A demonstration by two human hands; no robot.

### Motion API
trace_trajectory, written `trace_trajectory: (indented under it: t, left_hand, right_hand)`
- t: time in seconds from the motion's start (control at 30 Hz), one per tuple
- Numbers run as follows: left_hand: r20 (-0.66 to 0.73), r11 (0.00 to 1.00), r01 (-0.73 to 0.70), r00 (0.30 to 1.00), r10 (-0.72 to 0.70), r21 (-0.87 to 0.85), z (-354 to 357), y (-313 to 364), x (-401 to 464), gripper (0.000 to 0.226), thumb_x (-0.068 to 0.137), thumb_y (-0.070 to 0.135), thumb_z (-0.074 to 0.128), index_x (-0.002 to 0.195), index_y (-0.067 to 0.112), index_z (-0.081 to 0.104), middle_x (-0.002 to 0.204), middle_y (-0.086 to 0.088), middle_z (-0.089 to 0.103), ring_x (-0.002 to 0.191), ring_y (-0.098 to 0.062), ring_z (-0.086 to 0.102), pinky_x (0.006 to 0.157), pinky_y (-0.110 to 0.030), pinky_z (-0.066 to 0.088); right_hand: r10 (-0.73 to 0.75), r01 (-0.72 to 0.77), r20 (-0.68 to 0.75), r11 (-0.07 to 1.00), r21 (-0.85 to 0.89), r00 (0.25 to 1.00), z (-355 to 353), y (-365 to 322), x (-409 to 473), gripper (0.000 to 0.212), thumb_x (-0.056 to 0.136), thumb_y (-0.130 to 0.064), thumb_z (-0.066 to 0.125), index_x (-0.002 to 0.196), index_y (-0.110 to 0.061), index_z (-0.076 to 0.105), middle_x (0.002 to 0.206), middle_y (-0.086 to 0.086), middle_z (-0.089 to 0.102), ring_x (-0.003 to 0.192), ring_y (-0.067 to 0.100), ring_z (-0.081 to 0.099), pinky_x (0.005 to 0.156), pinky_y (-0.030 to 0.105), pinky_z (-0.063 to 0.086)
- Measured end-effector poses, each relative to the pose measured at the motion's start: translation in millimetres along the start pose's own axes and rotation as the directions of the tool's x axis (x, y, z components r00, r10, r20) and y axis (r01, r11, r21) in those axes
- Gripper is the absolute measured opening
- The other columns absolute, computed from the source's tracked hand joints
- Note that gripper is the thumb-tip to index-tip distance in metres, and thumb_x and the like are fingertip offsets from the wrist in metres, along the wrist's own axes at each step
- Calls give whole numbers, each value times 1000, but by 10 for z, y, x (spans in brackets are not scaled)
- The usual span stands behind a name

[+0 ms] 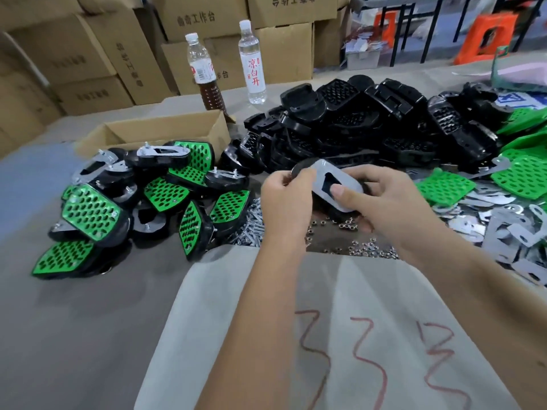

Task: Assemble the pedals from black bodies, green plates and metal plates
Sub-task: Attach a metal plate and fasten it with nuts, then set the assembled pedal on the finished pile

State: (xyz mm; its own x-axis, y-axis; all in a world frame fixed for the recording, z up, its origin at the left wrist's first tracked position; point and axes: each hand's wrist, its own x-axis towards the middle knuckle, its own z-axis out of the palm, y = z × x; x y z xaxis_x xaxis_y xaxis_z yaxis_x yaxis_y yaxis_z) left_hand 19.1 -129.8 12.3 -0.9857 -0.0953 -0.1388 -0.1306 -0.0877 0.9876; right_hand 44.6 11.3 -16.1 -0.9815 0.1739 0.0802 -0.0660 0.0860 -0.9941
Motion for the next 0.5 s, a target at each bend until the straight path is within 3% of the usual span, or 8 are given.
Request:
trace_trajectory:
  t: [0.13, 0.27, 0.33, 0.4, 0.43, 0.5]
  left_hand:
    - [-120, 999, 10, 993, -16, -47, -476, 74, 210, 8, 94, 9, 71, 90, 2, 72, 85, -17, 78, 78, -34, 78, 67, -53, 66]
    - [-331, 987, -94, 942, 46, -132, -858, 238, 423, 16, 96, 16, 76, 84, 5, 74, 81, -12, 79, 79, -29, 79, 66, -41, 66]
    - [-460, 990, -137, 878, 136, 32, -1006, 306, 521, 31, 96, 34, 76, 100, 3, 72, 100, -14, 77, 94, -31, 76, 83, -47, 64]
    - [-567, 913, 17, 788, 239, 408, -1118, 322, 594, 54, 95, 48, 71, 123, 4, 62, 127, -16, 65, 119, -35, 62, 100, -50, 54]
    - [-593, 819, 106, 742, 312, 563, -1145, 314, 595, 59, 94, 47, 70, 132, 5, 55, 138, -18, 55, 128, -38, 52, 103, -50, 49]
    - [-599, 723, 136, 672, 435, 678, -1132, 294, 539, 56, 92, 33, 71, 137, 8, 48, 147, -20, 42, 133, -40, 40, 104, -51, 44]
  right_hand:
    - [37, -38, 18, 999, 32, 999, 568, -71, 221, 16, 90, -15, 79, 106, -15, 78, 82, 6, 78, 63, 13, 66, 50, 21, 49]
    - [80, -81, 13, 985, 152, 997, 1147, -212, 519, 28, 88, -22, 83, 106, -3, 73, 86, 13, 70, 58, 18, 55, 53, 28, 49]
    - [98, -104, 37, 965, 241, 995, 1391, -325, 646, 37, 89, -20, 83, 114, 0, 66, 96, 14, 69, 58, 18, 63, 64, 33, 59]
    - [75, -101, 99, 951, 292, 992, 1564, -392, 732, 38, 91, -14, 80, 123, -1, 62, 102, 14, 71, 73, 21, 75, 84, 40, 64]
    - [57, -93, 136, 955, 280, 989, 1608, -407, 748, 38, 93, -13, 78, 125, 0, 62, 105, 14, 72, 82, 23, 77, 90, 41, 63]
    - [-9, -42, 204, 969, 244, 979, 1607, -414, 736, 33, 95, -15, 76, 123, -1, 66, 108, 16, 72, 94, 23, 77, 94, 40, 62]
